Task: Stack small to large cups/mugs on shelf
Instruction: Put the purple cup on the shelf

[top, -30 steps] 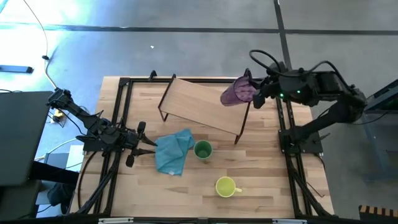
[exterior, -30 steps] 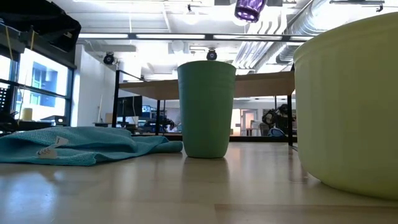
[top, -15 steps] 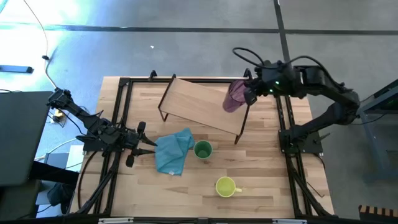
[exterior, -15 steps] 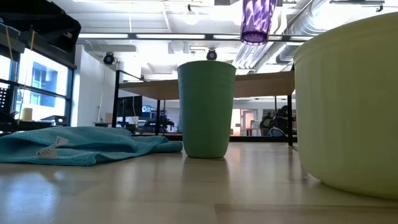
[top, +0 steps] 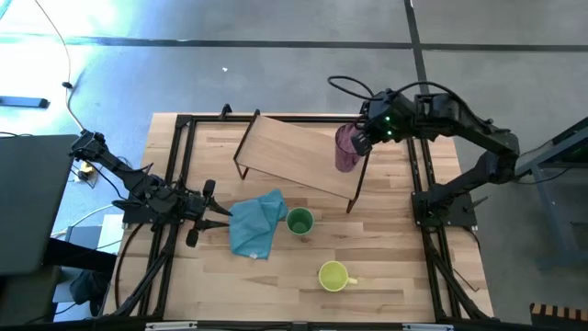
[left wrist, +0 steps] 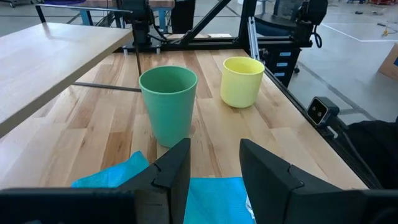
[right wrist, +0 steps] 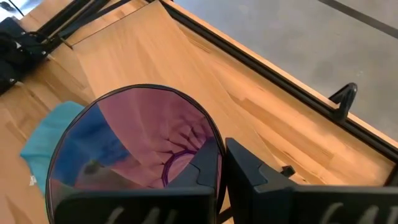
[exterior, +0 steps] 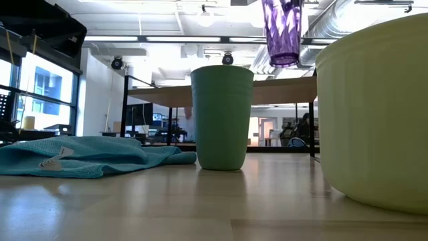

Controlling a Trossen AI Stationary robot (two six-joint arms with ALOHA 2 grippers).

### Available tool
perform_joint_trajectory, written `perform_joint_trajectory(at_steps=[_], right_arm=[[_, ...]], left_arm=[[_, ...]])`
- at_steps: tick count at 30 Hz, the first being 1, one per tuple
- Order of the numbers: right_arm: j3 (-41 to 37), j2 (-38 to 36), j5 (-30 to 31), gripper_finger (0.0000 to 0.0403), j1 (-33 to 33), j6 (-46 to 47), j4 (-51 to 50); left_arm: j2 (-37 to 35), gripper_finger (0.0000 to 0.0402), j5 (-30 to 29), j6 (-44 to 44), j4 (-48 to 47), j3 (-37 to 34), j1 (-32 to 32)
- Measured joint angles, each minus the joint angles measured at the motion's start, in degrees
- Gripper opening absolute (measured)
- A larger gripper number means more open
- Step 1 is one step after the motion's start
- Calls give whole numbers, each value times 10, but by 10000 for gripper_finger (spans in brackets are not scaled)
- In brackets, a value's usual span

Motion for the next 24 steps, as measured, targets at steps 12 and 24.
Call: perform_joint_trajectory(at_steps=[12,24], right_arm=[[-48,-2,2,0,13,-4,8],[-129,-44,-14,0,9,-32,95]], left_arm=[[0,127,0,0,0,0,0],[0,127,0,-5,1,0,0]])
